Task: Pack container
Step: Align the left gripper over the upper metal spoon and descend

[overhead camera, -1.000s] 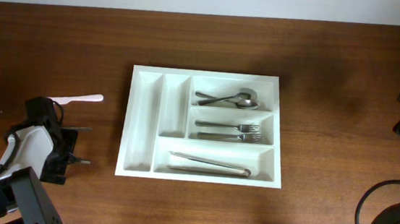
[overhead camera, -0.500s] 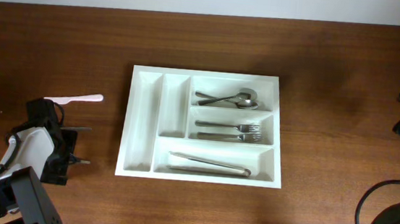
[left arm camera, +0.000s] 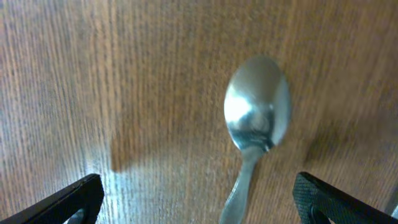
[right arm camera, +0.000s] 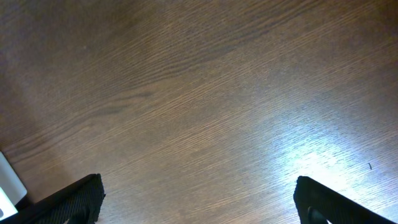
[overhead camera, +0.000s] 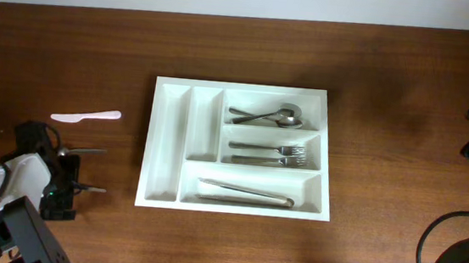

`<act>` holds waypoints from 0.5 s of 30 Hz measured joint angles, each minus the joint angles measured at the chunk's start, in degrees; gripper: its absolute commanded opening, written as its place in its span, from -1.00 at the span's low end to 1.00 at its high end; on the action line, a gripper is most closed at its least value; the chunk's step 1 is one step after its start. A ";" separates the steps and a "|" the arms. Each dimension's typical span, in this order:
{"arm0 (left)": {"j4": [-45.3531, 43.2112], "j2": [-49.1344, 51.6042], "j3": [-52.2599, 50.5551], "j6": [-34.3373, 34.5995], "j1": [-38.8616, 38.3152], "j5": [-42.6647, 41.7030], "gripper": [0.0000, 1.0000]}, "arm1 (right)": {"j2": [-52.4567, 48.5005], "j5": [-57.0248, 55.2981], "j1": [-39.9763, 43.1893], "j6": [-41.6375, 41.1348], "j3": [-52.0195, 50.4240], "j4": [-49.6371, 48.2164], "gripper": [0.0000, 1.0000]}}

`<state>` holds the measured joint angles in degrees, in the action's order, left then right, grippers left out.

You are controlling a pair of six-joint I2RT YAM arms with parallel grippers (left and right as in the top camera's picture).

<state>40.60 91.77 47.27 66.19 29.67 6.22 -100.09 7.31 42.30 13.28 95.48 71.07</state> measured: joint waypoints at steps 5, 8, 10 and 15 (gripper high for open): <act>0.07 0.00 -0.68 -1.86 1.36 -1.46 0.99 | 0.00 0.00 0.00 0.00 0.00 0.00 0.98; 0.07 0.00 -0.68 -2.58 1.38 -1.97 0.99 | 0.00 0.00 0.00 -0.02 0.00 0.00 0.98; 0.07 0.00 -0.68 -2.99 1.38 -2.03 0.99 | 0.00 0.00 0.00 -0.04 0.00 0.00 0.98; 0.07 0.00 -0.70 -3.23 1.38 -3.02 0.99 | 0.00 0.00 0.00 -0.02 0.00 0.00 0.98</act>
<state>40.66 91.77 46.57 62.96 31.05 3.20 -100.09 7.31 42.30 13.26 95.48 71.07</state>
